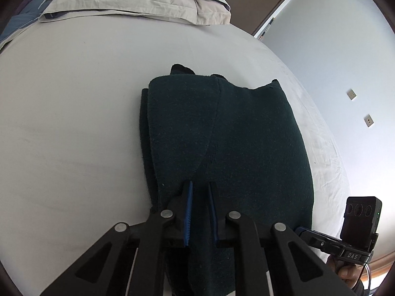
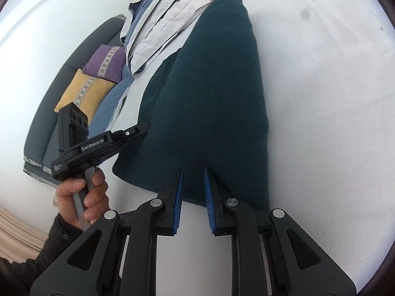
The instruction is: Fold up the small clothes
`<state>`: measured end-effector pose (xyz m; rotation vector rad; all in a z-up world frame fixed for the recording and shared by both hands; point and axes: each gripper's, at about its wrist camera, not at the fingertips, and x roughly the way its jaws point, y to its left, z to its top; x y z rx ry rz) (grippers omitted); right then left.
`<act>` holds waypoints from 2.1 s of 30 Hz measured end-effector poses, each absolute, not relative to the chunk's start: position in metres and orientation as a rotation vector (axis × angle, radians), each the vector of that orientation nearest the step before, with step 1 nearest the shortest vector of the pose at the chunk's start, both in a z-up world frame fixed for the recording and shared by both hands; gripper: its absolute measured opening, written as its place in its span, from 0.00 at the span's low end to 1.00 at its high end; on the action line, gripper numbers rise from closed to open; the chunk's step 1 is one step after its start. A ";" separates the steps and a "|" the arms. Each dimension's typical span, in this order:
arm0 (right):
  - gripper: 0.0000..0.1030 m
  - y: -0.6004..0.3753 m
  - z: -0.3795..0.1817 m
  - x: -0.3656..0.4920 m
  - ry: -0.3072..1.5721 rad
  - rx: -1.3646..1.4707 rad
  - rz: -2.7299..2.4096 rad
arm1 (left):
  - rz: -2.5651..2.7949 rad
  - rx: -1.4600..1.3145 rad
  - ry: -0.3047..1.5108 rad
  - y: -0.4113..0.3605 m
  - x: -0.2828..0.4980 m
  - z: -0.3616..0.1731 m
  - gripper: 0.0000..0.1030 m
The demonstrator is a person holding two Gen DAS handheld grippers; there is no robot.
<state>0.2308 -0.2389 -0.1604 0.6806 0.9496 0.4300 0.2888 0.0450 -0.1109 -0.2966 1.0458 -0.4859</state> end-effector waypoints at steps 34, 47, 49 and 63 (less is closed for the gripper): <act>0.23 -0.270 -0.156 0.451 0.982 1.023 0.273 | -0.556 -0.376 0.983 0.047 0.297 -0.132 0.11; 0.32 -0.216 -0.156 0.275 0.999 0.805 0.635 | -0.559 -0.391 0.981 0.050 0.295 -0.131 0.11; 0.34 -0.219 -0.150 0.260 0.970 0.808 0.630 | -0.552 -0.396 0.980 0.051 0.292 -0.128 0.11; 0.51 -0.242 -0.118 0.195 0.851 0.771 0.581 | -0.467 -0.387 0.867 0.075 0.249 -0.088 0.81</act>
